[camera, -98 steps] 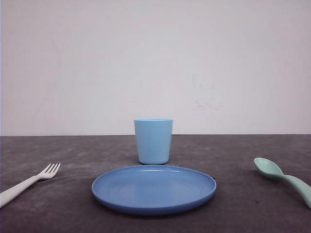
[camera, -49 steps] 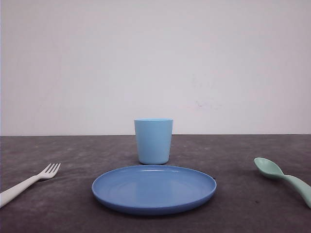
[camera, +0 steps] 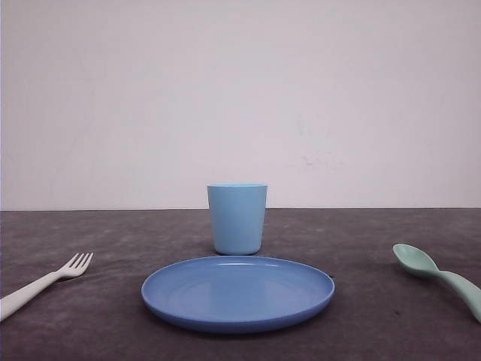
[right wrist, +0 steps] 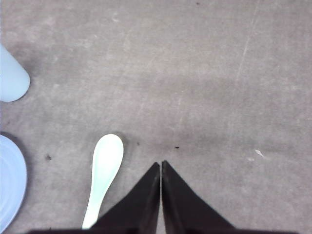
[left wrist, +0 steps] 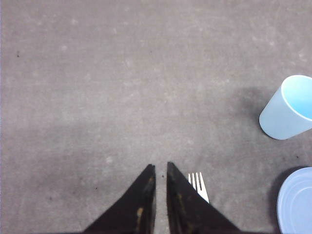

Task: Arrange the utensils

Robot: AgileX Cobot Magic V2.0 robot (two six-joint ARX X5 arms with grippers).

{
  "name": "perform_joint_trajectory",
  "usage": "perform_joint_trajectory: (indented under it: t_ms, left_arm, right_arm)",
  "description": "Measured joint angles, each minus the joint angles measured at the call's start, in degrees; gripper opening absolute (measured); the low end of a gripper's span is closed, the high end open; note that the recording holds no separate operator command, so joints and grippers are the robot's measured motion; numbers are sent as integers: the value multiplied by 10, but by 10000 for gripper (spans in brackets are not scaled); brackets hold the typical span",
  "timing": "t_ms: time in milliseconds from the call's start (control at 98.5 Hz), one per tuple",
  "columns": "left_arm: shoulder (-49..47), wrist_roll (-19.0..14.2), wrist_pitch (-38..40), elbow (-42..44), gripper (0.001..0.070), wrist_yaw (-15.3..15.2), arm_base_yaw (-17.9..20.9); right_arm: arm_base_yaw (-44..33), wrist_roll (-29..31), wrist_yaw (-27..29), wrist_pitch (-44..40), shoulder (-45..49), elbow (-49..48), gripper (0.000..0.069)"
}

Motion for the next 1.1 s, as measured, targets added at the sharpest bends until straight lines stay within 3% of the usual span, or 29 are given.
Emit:
perform_joint_trajectory:
  t_ms: [203, 274, 366, 437, 559, 812, 1097]
  left_arm:
    - [6, 1, 0, 0, 21, 0, 0]
    - [6, 1, 0, 0, 99, 0, 0]
    - [6, 2, 0, 0, 303, 0, 0]
    - [6, 3, 0, 0, 427, 0, 0]
    - [6, 0, 0, 0, 499, 0, 0]
    - [10, -37, -35, -1, 510, 1, -13]
    - [21, -88, -36, -71, 510, 1, -85]
  right_arm:
    - [0, 0, 5, -5, 8, 0, 31]
    - [0, 0, 7, -5, 8, 0, 150]
    - [0, 0, 11, -5, 8, 0, 371]
    - [0, 0, 12, -5, 8, 0, 499]
    - [0, 0, 12, -5, 8, 0, 612]
    - [0, 0, 13, -13, 8, 0, 677]
    - [0, 0, 14, -13, 8, 0, 680]
